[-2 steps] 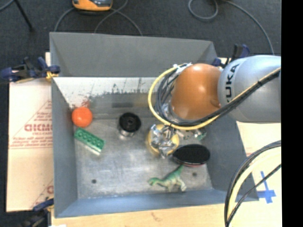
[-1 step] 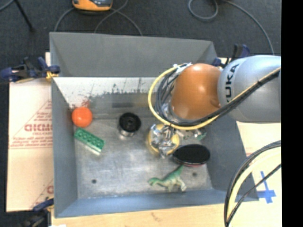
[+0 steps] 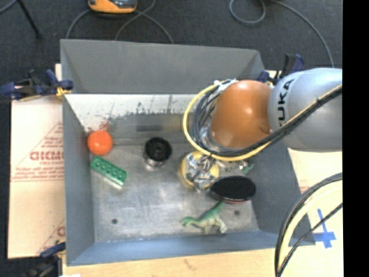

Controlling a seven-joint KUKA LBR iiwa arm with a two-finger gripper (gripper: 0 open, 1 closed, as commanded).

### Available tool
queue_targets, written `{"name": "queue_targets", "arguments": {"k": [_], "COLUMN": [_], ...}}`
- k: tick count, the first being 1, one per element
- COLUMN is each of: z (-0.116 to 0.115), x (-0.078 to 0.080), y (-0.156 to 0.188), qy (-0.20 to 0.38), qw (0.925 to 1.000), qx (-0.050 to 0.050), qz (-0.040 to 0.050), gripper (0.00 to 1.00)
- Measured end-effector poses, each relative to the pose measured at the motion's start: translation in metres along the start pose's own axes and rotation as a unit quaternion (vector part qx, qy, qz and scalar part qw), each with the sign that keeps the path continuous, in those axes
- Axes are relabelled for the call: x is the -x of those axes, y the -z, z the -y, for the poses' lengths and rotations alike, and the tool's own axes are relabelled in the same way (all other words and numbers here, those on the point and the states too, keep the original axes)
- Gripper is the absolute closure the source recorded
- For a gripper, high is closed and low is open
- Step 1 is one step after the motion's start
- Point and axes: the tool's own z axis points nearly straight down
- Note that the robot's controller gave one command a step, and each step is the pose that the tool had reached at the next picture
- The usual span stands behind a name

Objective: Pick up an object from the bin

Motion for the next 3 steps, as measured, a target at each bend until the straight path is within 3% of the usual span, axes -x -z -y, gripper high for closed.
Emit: {"name": "queue_targets", "arguments": {"k": [1, 2, 3], "z": [-0.003, -0.004, -0.011], "x": [-0.008, -0.009, -0.03], "y": [0.104, 0.101, 0.101], "qy": [0.024, 0.024, 0.082], "qw": [0.9996, 0.9996, 0.9965], "qx": [0.001, 0.004, 0.005], "qz": [-0.0131, -0.0145, -0.0149], "gripper": [0.0, 0.0, 0.0]}}
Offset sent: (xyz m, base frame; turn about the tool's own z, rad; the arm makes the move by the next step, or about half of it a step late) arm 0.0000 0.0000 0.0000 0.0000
